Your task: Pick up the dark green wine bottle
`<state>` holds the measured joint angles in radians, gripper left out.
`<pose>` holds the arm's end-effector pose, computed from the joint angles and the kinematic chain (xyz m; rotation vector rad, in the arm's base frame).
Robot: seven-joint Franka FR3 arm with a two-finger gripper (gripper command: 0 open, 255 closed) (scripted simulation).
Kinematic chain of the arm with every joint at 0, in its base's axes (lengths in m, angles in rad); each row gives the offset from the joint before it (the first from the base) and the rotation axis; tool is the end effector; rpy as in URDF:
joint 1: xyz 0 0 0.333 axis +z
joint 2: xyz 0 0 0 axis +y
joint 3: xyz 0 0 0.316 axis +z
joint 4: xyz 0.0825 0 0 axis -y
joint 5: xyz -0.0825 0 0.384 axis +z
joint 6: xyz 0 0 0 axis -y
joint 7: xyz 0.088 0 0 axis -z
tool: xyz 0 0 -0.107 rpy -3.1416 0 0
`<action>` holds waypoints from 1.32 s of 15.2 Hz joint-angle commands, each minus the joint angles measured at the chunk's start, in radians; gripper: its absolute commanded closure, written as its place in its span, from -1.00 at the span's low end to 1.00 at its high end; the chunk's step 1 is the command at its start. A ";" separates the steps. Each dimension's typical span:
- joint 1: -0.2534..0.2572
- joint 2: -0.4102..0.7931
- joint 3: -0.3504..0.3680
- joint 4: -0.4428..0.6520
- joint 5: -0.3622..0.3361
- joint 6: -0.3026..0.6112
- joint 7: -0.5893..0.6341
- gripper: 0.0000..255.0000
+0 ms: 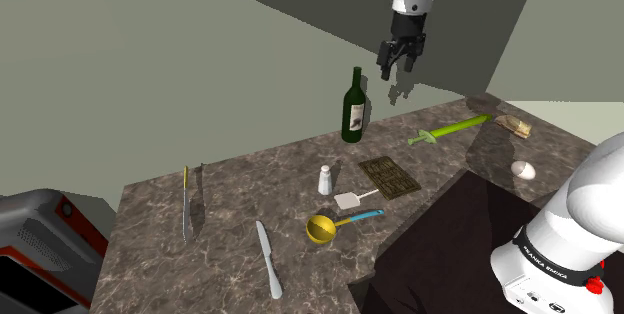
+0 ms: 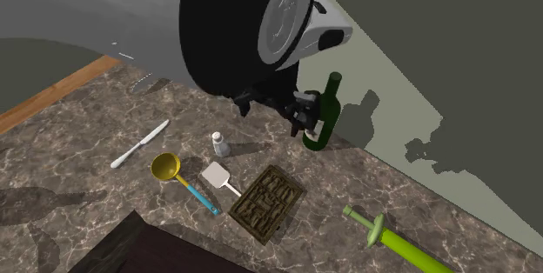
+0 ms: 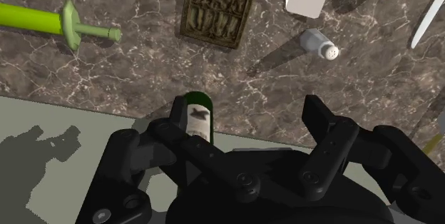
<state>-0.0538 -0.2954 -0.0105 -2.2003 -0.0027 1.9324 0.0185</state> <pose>0.4667 -0.0306 0.5068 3.1386 -0.1279 0.0432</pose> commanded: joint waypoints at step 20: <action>-0.062 0.683 -0.052 0.647 0.036 0.103 -0.029 -1.00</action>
<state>-0.1151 0.3844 -0.0622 -1.5460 0.0326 2.0233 -0.0093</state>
